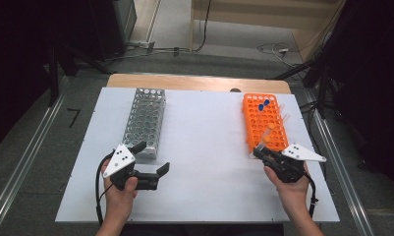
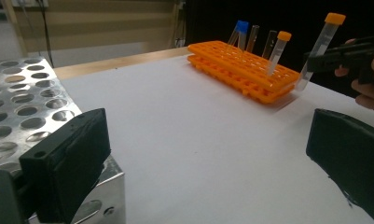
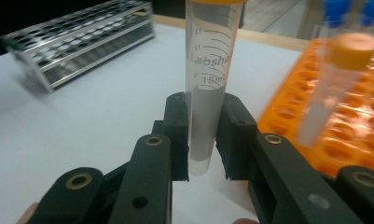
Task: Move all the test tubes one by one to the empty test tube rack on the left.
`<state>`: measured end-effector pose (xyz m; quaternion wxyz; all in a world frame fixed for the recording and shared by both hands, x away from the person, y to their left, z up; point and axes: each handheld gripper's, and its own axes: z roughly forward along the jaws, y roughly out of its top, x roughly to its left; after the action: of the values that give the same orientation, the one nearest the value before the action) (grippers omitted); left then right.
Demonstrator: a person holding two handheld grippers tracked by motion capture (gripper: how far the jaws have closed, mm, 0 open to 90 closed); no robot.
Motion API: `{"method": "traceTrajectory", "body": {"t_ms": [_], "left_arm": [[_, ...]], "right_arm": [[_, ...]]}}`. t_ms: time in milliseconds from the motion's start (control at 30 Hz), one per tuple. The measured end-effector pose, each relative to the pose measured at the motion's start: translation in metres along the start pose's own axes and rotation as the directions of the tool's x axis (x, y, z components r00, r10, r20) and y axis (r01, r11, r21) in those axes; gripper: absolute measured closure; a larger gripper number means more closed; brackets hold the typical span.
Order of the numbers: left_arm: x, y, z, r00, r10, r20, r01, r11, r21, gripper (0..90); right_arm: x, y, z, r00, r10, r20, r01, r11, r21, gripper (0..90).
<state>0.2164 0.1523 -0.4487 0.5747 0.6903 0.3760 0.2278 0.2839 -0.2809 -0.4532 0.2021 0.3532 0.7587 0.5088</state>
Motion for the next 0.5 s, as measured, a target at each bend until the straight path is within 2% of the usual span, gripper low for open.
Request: {"method": "traceTrajectory", "body": {"t_ms": [67, 167, 367, 400, 433, 467, 500], "left_arm": [[-0.004, 0.001, 0.002, 1.0, -0.001, 0.01, 0.001, 1.0, 0.006, 1.3], [-0.01, 0.002, 0.006, 1.0, -0.004, 0.002, 0.004, 0.9999, 0.011, 4.4], [-0.022, 0.005, 0.014, 0.9999, -0.008, 0.011, 0.008, 0.9993, 0.036, 13.2], [-0.025, 0.006, 0.016, 0.9999, -0.003, 0.016, 0.002, 0.999, 0.044, 13.2], [-0.028, 0.006, 0.018, 0.9998, 0.0, 0.022, -0.001, 0.9986, 0.053, 15.8], [-0.03, 0.006, 0.02, 0.9996, 0.001, 0.027, -0.002, 0.9985, 0.054, 16.6], [-0.034, 0.006, 0.022, 0.9984, 0.002, 0.056, -0.005, 0.998, 0.063, 17.6]], "right_arm": [[0.01, 0.001, 0.005, 0.9992, -0.009, -0.039, 0.01, 1.0, 0.008, 72.6], [0.025, 0.001, 0.012, 0.9953, -0.023, -0.094, 0.024, 1.0, 0.013, 72.6], [0.053, 0.002, 0.026, 0.9801, -0.05, -0.192, 0.057, 0.998, 0.031, 72.6], [0.053, 0.002, 0.026, 0.9801, -0.05, -0.192, 0.057, 0.998, 0.031, 72.6], [0.062, 0.001, 0.031, 0.9744, -0.06, -0.217, 0.07, 0.997, 0.04, 72.6], [0.064, 0.0, 0.033, 0.9721, -0.066, -0.225, 0.077, 0.996, 0.042, 72.6], [0.068, 0.0, 0.035, 0.9692, -0.071, -0.236, 0.084, 0.995, 0.045, 72.6]]}}
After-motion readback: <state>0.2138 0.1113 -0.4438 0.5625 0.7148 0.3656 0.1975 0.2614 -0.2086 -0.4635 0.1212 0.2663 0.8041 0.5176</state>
